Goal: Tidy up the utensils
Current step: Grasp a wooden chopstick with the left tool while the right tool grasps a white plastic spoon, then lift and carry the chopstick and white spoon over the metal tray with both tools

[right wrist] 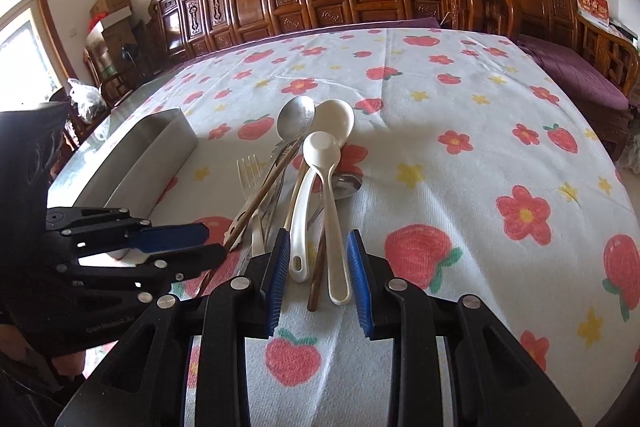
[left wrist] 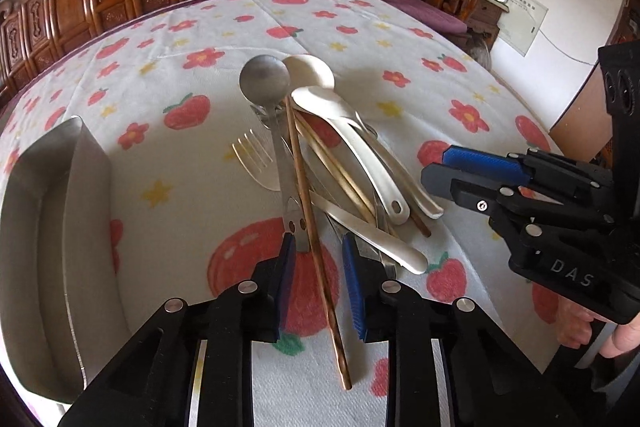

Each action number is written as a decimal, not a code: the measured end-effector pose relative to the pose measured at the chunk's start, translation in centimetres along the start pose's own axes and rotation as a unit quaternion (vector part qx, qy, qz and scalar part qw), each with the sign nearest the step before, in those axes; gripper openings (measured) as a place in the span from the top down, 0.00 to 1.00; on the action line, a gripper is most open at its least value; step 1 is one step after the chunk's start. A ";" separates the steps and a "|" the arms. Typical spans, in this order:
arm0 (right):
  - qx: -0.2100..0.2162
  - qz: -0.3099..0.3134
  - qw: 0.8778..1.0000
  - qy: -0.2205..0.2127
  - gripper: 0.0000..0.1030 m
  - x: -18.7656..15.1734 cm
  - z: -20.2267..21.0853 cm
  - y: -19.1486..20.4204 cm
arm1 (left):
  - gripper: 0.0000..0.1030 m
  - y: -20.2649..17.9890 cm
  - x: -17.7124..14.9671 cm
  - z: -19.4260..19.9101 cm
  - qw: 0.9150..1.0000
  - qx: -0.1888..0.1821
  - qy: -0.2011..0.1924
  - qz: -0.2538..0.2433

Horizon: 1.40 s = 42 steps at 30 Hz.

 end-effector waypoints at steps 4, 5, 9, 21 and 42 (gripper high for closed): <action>-0.004 0.003 1.000 0.004 0.69 0.2 -0.5 -0.1 | 0.84 0.3 -0.4 -1.0 1.000 -0.004 0.016 0.010; -0.005 0.003 1.000 0.006 0.69 0.3 -0.7 -0.2 | 0.86 0.3 -0.5 -1.2 1.000 -0.004 0.021 0.010; -0.005 0.002 1.000 0.010 0.72 0.7 -1.4 -0.6 | 0.95 0.5 -0.7 -1.2 1.000 -0.003 0.022 0.012; 0.001 -0.001 0.999 0.039 0.79 1.9 -4.3 -1.0 | 0.96 1.1 -0.1 3.0 0.999 -0.009 -0.031 0.025; -0.013 -0.001 1.000 -0.009 0.96 4.1 -0.3 1.0 | 0.96 5.8 0.9 11.0 0.993 0.029 -0.111 0.035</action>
Point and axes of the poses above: each gripper's, at about its wrist camera, not at the fingertips, and z roughly against the way its jaws point, y to its left, x to its top, the point moved 4 cm from there along -z, roughly the way its jaws point, and after that the axes turned 1 degree about -z, right-handed, at the moved point
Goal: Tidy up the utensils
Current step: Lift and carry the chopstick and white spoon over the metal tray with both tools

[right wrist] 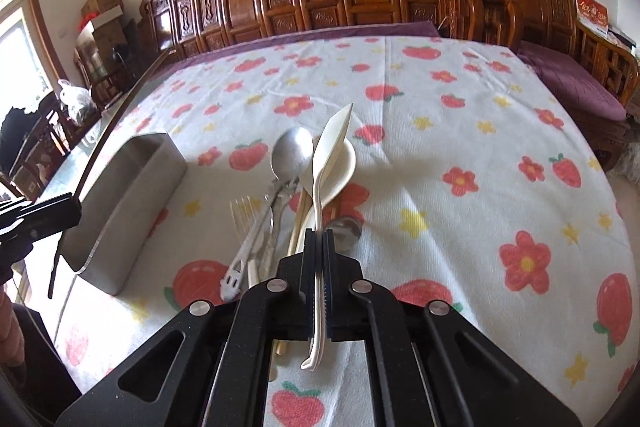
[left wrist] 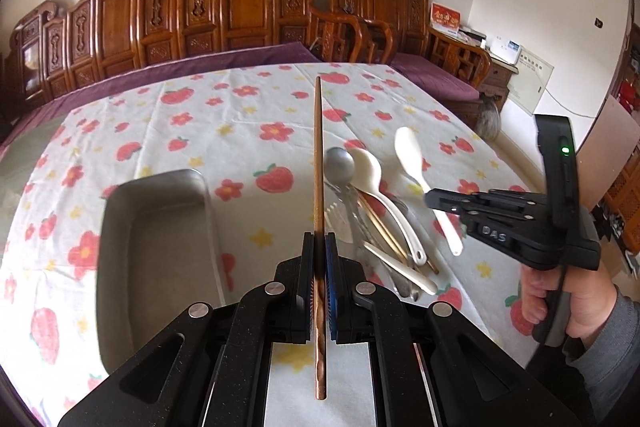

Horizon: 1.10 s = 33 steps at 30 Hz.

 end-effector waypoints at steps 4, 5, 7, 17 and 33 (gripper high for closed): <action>0.008 0.008 1.000 -0.016 0.96 0.5 0.9 1.2 | 0.96 2.1 0.3 1.0 1.000 0.010 -0.008 0.010; 0.010 0.010 1.000 -0.018 0.96 0.5 1.1 1.5 | 0.96 2.5 0.3 1.2 1.000 0.012 -0.010 0.013; 0.015 0.015 1.000 -0.021 0.96 0.8 1.2 2.2 | 0.96 3.6 0.3 1.5 1.000 0.017 -0.011 0.017; 0.042 0.036 0.998 -0.036 0.96 0.8 2.4 5.0 | 0.96 8.1 -0.7 1.5 0.998 0.052 0.001 0.034; 0.054 0.056 0.995 -0.064 0.96 1.2 4.4 8.7 | 0.96 12.3 -2.9 -1.2 0.994 0.067 0.040 0.071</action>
Point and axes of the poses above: each gripper's, at about its wrist camera, not at the fingertips, and z roughly against the way its jaws point, y to its left, x to its top, the point moved 4 cm from there along -z, roughly the way its jaws point, and after that the axes turned 1 degree about -z, right-handed, at the moved point
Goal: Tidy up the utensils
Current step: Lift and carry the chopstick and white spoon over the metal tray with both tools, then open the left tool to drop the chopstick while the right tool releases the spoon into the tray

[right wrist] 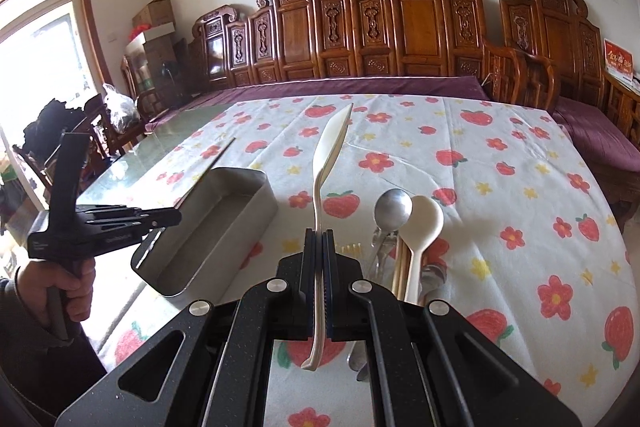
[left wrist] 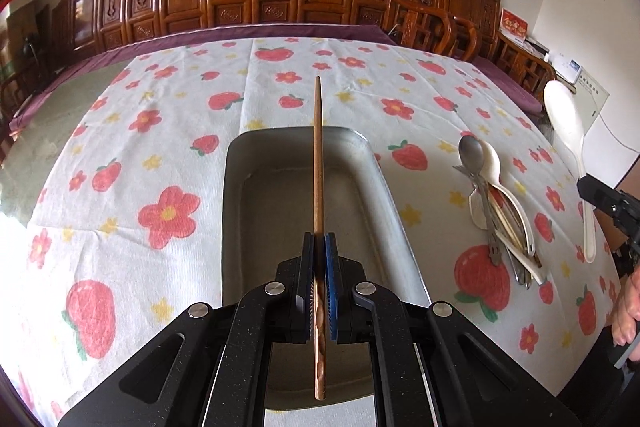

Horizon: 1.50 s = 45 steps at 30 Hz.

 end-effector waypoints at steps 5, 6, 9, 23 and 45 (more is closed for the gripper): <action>0.002 0.006 1.000 0.000 0.96 0.0 0.0 0.7 | 0.96 0.1 0.1 -0.9 1.000 0.002 0.012 0.000; 0.002 0.006 1.000 0.000 0.96 0.1 -0.1 0.7 | 0.96 0.2 0.0 -1.0 1.000 0.000 0.016 0.002; 0.001 0.005 1.000 0.003 0.96 0.1 -0.2 1.0 | 0.96 0.2 -0.2 -1.4 1.000 0.003 0.028 -0.001; 0.012 0.023 0.999 0.025 0.96 0.4 -3.0 6.7 | 0.95 1.9 -0.3 0.7 1.000 0.002 0.018 0.011; 0.053 0.031 0.995 0.072 0.96 0.7 -11.9 14.3 | 0.94 6.7 1.4 4.4 0.997 0.038 -0.034 0.050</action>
Point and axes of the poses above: each gripper's, at about its wrist camera, not at the fingertips, and z roughly against the way its jaws point, y to its left, x to its top, the point moved 4 cm from there along -z, roughly the way its jaws point, and after that the axes turned 1 degree about -z, right-handed, at the moved point
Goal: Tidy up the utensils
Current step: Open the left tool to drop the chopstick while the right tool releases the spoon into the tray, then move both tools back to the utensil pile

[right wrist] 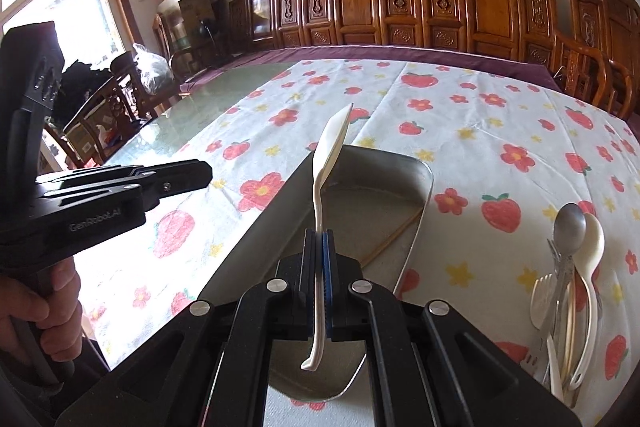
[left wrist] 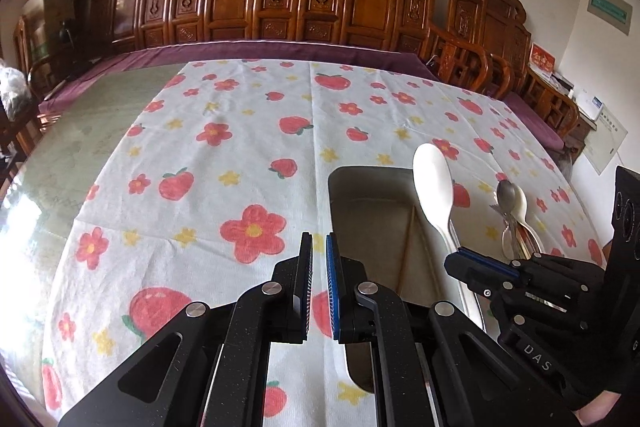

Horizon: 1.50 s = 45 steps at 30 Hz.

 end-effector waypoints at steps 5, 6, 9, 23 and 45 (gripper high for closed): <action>-0.001 -0.006 1.000 0.006 0.95 -0.2 -1.1 -0.5 | 0.94 0.3 0.0 -0.1 1.000 0.007 -0.001 0.003; 0.001 -0.005 1.000 0.007 0.95 -0.2 -1.2 -0.6 | 0.94 0.3 0.0 -0.1 1.000 0.007 -0.002 0.003; 0.004 -0.005 1.000 0.007 0.95 -0.3 -1.3 -0.8 | 0.94 0.3 0.0 -0.1 1.000 0.008 -0.002 0.003; -0.031 0.012 0.998 -0.045 0.95 -0.8 7.3 -4.5 | 0.73 -2.0 -0.1 1.0 1.000 0.009 -0.020 -0.012; -0.133 -0.028 0.989 -0.052 0.95 -5.8 15.3 -14.7 | 0.22 -10.9 -2.3 1.9 0.997 -0.030 -0.032 -0.062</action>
Point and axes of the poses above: each gripper's, at about its wrist camera, not at the fingertips, and z roughly against the way its jaws point, y to its left, x to its top, the point moved 4 cm from there along -z, roughly the way its jaws point, and after that the axes turned 1 degree about -z, right-handed, at the moved point
